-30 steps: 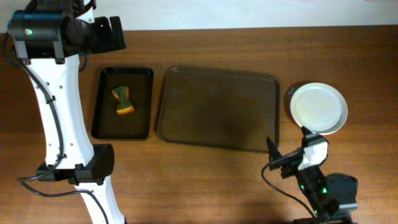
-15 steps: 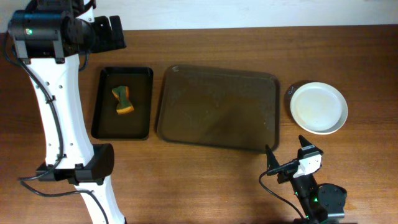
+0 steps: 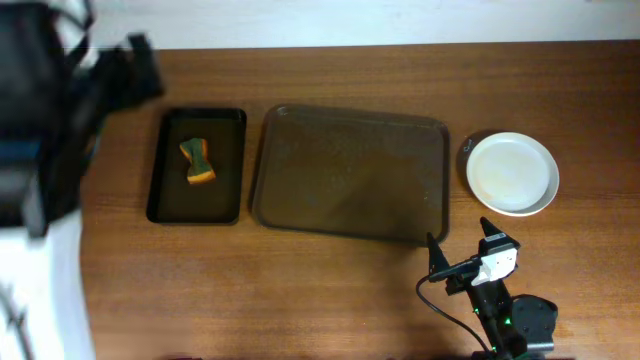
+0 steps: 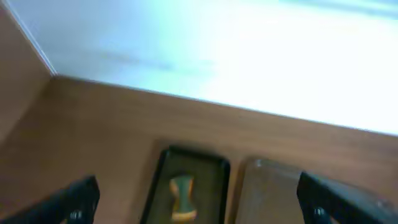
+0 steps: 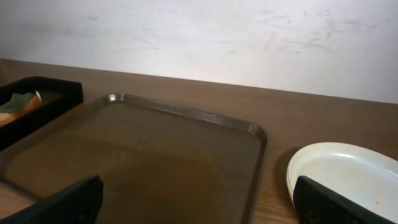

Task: Clean dirty plates on tray and stack at the side

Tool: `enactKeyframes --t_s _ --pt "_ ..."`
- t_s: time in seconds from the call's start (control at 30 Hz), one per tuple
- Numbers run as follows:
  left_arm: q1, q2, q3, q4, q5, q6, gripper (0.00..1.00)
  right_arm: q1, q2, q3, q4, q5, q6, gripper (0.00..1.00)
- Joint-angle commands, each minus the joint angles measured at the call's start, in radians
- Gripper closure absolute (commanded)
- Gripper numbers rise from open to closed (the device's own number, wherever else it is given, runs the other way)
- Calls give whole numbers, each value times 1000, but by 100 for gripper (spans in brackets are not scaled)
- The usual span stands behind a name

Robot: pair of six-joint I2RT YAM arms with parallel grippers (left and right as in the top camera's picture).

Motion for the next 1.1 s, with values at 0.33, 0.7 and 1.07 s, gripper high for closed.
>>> enactKeyframes --t_s 0.33,0.7,1.07 --pt "60 -1248 -1735 951 28 164 0 -5 -8 -12 4 14 -2 2" --pt "61 -1481 -2100 1072 47 315 0 -5 -8 -12 4 14 -2 2" --pt "61 -1437 -2100 1072 47 315 0 -5 -8 -12 4 14 -2 2"
